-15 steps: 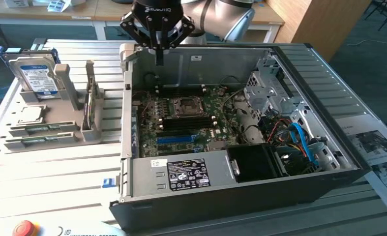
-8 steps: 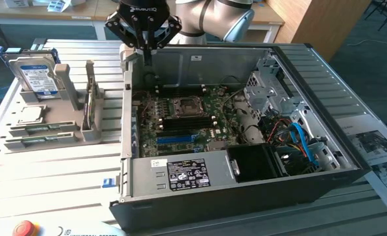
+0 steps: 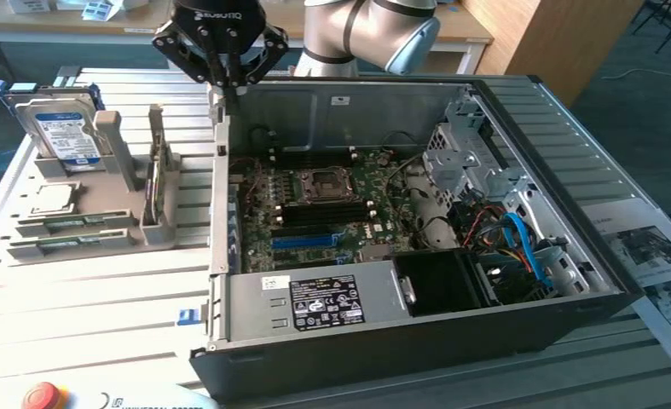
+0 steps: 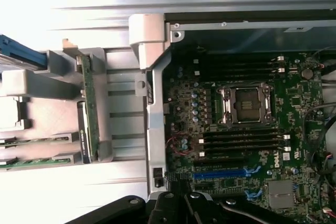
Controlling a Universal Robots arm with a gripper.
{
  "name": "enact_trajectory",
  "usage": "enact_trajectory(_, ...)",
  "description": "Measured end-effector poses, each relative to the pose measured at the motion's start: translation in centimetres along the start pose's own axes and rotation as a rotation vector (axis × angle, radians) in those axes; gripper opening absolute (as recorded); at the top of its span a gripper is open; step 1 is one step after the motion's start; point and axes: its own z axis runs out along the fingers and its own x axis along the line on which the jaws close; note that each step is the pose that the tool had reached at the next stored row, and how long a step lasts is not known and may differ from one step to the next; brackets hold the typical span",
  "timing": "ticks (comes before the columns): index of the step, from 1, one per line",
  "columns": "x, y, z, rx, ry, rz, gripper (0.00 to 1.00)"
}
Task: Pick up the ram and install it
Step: 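Reach for the ram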
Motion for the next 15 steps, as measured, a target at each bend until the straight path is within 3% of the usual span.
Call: enact_trajectory(15,5.4,-0.41,0.0,0.0002,0.0,0.0,0.1)
